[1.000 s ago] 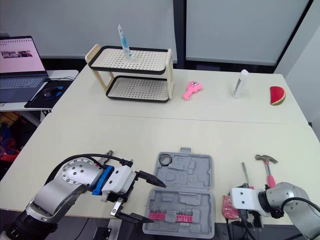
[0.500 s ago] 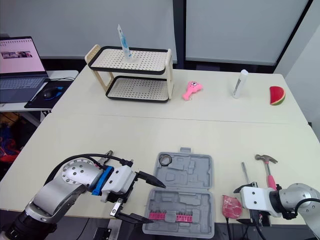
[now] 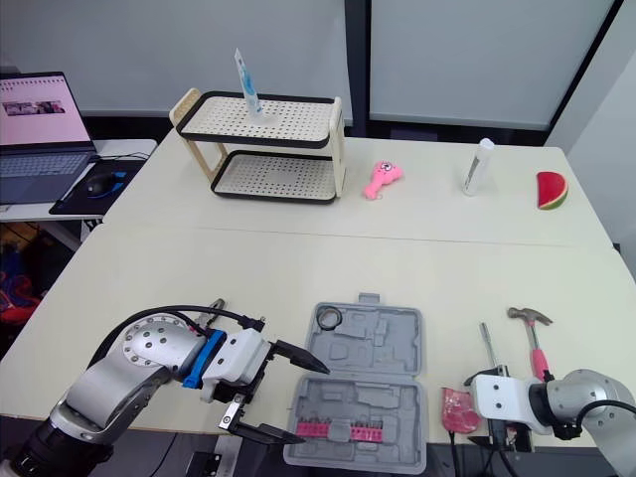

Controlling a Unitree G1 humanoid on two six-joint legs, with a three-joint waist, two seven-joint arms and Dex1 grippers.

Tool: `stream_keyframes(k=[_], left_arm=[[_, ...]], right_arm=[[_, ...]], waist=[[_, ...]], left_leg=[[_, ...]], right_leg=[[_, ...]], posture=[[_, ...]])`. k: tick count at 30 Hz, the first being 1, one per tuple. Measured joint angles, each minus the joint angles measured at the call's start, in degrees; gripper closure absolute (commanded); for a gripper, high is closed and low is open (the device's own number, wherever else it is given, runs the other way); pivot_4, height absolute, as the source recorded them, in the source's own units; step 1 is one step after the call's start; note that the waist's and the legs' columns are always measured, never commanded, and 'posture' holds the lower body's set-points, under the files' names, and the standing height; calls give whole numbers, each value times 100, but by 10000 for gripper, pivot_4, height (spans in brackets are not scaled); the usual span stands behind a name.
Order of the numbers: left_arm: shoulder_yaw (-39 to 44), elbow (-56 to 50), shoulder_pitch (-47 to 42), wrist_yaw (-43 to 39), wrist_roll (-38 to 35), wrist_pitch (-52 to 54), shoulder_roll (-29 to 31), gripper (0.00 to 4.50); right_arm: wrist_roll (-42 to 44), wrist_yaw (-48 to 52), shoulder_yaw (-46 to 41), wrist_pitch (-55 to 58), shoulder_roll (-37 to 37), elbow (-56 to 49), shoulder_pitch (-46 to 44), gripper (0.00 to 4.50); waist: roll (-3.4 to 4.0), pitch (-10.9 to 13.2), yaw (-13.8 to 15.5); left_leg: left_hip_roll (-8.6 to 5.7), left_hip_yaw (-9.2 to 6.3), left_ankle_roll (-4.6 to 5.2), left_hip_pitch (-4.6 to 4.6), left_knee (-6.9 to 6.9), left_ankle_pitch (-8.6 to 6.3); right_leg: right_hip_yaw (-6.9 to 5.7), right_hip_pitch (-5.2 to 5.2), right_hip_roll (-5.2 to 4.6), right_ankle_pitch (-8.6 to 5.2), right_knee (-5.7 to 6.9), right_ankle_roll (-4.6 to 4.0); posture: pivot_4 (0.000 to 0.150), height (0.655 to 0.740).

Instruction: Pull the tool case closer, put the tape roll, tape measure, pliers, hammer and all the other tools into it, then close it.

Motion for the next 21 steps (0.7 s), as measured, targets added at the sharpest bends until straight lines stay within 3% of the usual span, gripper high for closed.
stream_keyframes(k=[14, 19, 21], left_arm=[[-1, 54, 0, -7, 81, -121, -34, 0], [-4, 141, 0, -8, 117, -156, -79, 0], [-4, 155, 0, -9, 131, -172, -83, 0]], right_arm=[[-130, -138, 152, 416, 176, -192, 9, 164], [-220, -227, 179, 469, 198, -213, -7, 13719], [-222, -245, 178, 470, 198, -213, -9, 13694]], waist=[[0, 0, 0], [0, 0, -1], [0, 0, 0]], left_leg=[[0, 0, 0, 0, 0, 0], [0, 0, 0, 0, 0, 0], [0, 0, 0, 0, 0, 0]], right_leg=[[0, 0, 0, 0, 0, 0], [-1, 0, 0, 0, 0, 0], [0, 0, 0, 0, 0, 0]], posture=[[1500, 7350], [1500, 7350], [1500, 7350]])
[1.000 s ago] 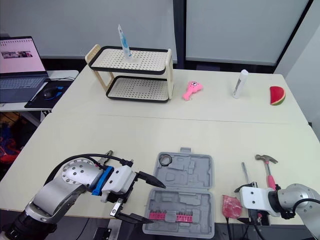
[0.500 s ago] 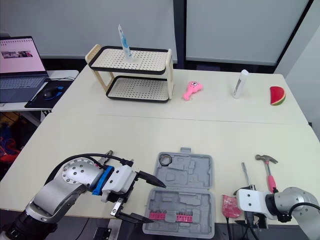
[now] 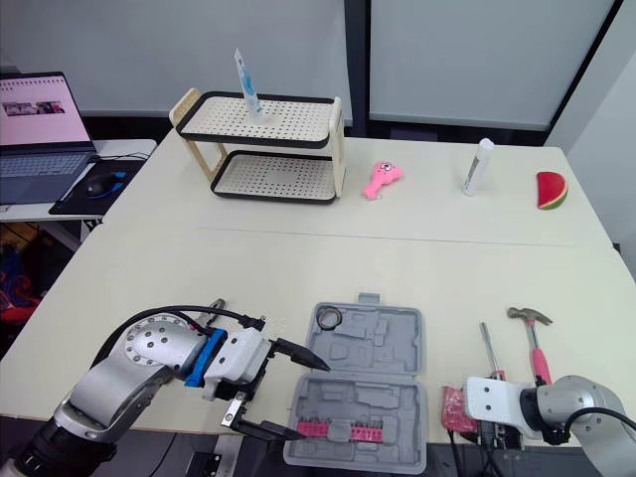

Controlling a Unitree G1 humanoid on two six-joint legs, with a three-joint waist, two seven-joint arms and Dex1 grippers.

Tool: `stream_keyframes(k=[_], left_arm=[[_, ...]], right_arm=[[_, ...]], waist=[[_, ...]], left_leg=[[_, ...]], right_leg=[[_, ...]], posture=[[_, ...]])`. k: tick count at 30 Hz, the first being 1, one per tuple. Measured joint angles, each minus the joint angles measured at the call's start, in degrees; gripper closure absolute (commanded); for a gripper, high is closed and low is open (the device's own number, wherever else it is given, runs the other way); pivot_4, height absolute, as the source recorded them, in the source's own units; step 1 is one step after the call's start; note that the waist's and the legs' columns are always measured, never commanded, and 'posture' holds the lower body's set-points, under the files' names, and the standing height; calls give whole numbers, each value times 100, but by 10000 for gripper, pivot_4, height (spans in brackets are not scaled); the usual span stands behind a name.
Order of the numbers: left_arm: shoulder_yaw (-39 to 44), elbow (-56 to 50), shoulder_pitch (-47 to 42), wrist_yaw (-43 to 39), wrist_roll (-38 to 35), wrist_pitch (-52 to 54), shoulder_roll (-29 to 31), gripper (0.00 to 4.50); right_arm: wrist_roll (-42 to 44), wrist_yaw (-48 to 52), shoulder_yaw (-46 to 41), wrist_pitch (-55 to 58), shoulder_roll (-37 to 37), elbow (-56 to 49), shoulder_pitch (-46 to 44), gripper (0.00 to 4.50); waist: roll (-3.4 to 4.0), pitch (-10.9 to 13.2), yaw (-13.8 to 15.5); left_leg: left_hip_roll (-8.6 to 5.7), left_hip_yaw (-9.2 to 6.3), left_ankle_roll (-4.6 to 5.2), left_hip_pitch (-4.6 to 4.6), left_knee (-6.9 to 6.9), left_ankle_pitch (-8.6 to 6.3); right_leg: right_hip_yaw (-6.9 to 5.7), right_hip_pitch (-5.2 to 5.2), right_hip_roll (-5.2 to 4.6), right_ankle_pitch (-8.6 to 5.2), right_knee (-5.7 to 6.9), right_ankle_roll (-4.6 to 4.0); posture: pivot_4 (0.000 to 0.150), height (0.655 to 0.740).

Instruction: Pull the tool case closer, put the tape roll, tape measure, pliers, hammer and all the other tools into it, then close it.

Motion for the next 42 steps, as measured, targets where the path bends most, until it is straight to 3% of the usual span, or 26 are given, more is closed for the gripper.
stream_keyframes(k=[7, 11, 16, 18, 25, 29, 42], left_arm=[[4, 132, 19, 18, 38, -77, -6, 0], [202, 195, 21, 177, -13, 75, 3, 0], [438, 312, -74, 377, -56, 233, 52, 0], [501, 339, -236, 484, -42, 436, 143, 0], [517, 318, -634, 885, 178, 704, 164, 0], [510, 318, -682, 1011, 186, 798, 103, 0], [331, 300, -828, 1012, 274, 814, -26, 0]], right_arm=[[23, -46, -164, 93, -20, -25, -26, 13694], [237, 254, -390, 595, -381, -545, -491, 13694], [511, 880, -236, 1567, -816, -1199, -1647, 13694], [558, 1201, 294, 2179, -789, -1264, -2727, 13694], [170, 1727, 1989, 3125, 211, -573, -5145, 13694], [-165, 1764, 2616, 3121, 637, -11, -5578, 13694], [-920, 1696, 3242, 2374, 1306, 1521, -5744, 13694]], waist=[[0, 0, -1], [8, 4, -22], [5, 9, -4], [5, 26, -26], [9, 40, -7], [8, 38, 19], [9, 38, -13]], left_leg=[[0, 0, 0, 0, 0, 0], [1, 0, 0, 3, 0, 0], [1, -2, 0, -6, -1, 0], [1, 0, -1, -4, -5, 0], [0, -1, -1, -34, -11, -1], [-4, -12, -3, -107, 7, 2], [-5, -13, 0, -96, 19, 5]], right_leg=[[1, -1, 0, 0, 0, 0], [1, -2, 1, 0, 3, 1], [-2, -6, 0, 0, -5, 0], [1, -11, 1, -2, -11, 2], [-2, -39, -4, 0, -16, -1], [-22, -101, -13, 3, 3, -4], [-20, -104, -7, 4, 41, -4]], posture=[[1500, 7350], [1500, 7350], [1500, 7350], [1500, 7350], [1500, 7350], [1500, 7350], [1500, 7350]])
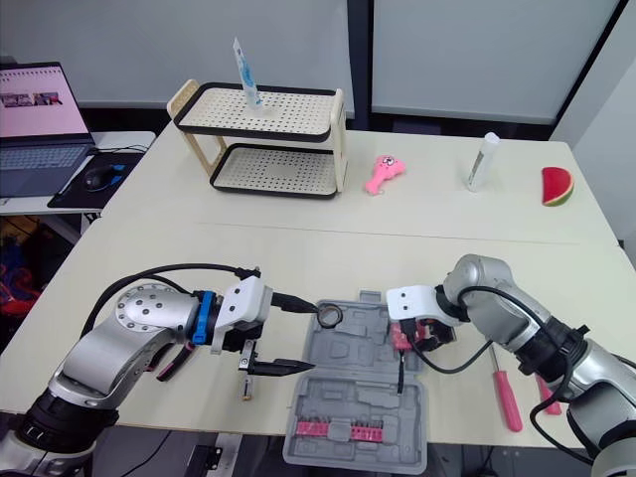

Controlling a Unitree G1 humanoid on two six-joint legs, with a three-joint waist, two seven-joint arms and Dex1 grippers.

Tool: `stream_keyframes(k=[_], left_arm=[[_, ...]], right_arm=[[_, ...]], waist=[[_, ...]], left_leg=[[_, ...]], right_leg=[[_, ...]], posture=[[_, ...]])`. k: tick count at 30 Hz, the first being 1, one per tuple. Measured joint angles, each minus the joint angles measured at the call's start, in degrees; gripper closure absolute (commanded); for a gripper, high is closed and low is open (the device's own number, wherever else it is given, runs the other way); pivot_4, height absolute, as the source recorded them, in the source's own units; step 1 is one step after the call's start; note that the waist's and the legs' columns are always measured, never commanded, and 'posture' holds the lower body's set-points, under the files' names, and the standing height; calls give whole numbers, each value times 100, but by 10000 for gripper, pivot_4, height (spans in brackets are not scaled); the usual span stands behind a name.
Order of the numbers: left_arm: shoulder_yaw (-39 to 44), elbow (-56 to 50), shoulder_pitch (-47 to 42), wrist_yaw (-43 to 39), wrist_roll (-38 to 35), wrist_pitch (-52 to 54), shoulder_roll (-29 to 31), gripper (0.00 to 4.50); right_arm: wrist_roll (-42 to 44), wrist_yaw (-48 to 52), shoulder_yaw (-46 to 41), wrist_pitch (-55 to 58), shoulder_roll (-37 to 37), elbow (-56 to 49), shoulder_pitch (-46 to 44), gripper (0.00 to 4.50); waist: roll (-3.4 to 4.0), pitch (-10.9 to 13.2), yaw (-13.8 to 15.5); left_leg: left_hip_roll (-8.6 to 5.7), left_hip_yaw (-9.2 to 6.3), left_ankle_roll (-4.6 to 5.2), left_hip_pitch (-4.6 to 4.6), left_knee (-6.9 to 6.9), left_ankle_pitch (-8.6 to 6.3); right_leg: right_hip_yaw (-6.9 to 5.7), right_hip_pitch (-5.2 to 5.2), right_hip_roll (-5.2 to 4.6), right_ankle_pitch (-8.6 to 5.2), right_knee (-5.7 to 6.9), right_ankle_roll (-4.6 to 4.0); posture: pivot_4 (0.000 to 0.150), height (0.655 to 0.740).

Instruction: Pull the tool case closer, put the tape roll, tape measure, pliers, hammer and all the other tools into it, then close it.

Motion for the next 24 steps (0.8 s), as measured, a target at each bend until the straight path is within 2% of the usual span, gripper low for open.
stream_keyframes(k=[15, 19, 24], left_arm=[[-108, 1, 40, -7, 117, -133, -85, 0], [-108, 17, 46, -11, 164, -202, -86, 0], [-108, 30, 96, -11, 205, -267, -96, 0]], right_arm=[[-417, 83, -2, -469, 352, 543, -220, 13694], [-426, 143, -3, -485, 406, 599, -234, 597], [-421, 282, -60, -459, 316, 509, -234, 189]], waist=[[1, -1, -4], [1, -1, -4], [1, -1, -4]], left_leg=[[0, -1, 0, 2, 2, 1], [0, -1, 0, 2, 2, 1], [0, -1, 0, 1, 2, 1]], right_leg=[[0, 0, 0, 0, 7, 0], [0, 0, 0, 0, 7, 0], [0, -1, 0, 0, 8, 0]], posture=[[1500, 7350], [1500, 7350], [1500, 7350]])
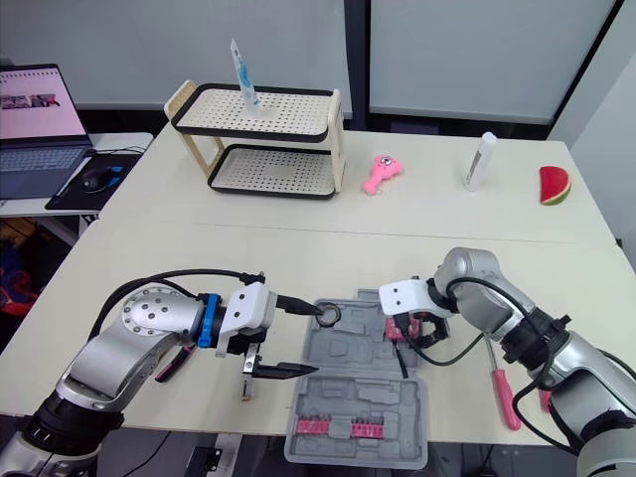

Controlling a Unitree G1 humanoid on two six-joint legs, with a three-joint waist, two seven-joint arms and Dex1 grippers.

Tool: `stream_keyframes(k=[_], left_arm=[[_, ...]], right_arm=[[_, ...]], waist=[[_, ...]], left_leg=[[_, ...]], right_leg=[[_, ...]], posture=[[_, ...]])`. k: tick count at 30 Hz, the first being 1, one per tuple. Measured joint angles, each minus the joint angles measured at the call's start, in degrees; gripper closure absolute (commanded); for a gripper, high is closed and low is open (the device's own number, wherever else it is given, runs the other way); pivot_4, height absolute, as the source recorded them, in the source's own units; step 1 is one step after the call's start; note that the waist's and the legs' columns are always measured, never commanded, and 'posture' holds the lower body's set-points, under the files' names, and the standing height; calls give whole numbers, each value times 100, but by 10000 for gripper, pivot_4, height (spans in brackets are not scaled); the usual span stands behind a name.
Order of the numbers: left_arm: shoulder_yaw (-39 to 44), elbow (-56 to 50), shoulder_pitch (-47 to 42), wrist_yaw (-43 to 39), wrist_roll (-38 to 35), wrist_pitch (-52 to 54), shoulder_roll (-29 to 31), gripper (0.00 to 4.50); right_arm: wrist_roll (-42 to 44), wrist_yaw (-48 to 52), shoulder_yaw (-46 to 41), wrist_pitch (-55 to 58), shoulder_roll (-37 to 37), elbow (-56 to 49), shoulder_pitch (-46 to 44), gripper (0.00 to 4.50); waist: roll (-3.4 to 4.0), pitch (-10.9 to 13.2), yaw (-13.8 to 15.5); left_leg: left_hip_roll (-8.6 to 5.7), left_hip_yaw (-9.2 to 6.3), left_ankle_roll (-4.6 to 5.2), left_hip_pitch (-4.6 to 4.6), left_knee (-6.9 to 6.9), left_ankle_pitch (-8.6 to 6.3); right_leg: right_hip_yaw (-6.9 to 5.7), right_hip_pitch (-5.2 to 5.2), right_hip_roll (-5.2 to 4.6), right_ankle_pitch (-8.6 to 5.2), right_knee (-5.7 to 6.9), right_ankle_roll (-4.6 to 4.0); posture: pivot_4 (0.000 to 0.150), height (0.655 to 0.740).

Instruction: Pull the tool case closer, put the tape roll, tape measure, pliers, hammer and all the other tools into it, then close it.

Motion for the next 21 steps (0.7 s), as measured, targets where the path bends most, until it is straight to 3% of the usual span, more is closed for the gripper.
stream_keyframes(k=[6, 11, 14, 18, 21], left_arm=[[0, -11, 58, 5, -4, 18, -5, 0], [42, -20, 127, 3, -36, 84, -1, 0], [58, -10, 136, -6, -125, 105, -3, 0], [63, 11, 137, -23, -218, 104, -10, 0], [67, 13, 147, -54, -245, 100, -11, 0]], right_arm=[[411, 55, -670, 375, -164, -840, 143, 189], [1144, -263, -1620, 428, -246, -1538, 1177, 189], [1385, -529, -1887, 393, -197, -1738, 1566, 5803], [1583, -937, -2157, 393, -167, -1896, 1961, 18719], [1632, -1218, -2232, 385, -83, -1899, 2133, 24236]], waist=[[0, 0, 7], [-1, -4, 27], [-1, -3, 10], [-1, -4, -23], [-1, -4, -38]], left_leg=[[0, -4, 0, -1, -1, 0], [-1, -6, 1, -4, 7, 0], [-2, -6, 0, -1, 10, 0], [1, -6, 3, 8, 9, 2], [1, -4, 3, 8, 9, 2]], right_leg=[[-3, -2, 1, 0, 5, 0], [-8, 1, -2, -1, 16, -2], [-4, 0, 0, -1, 21, -1], [2, 1, 7, -1, 33, -1], [5, 1, 7, -1, 33, -1]], posture=[[1500, 7350], [1500, 7350], [1500, 7350], [1500, 7350], [1500, 7350]])
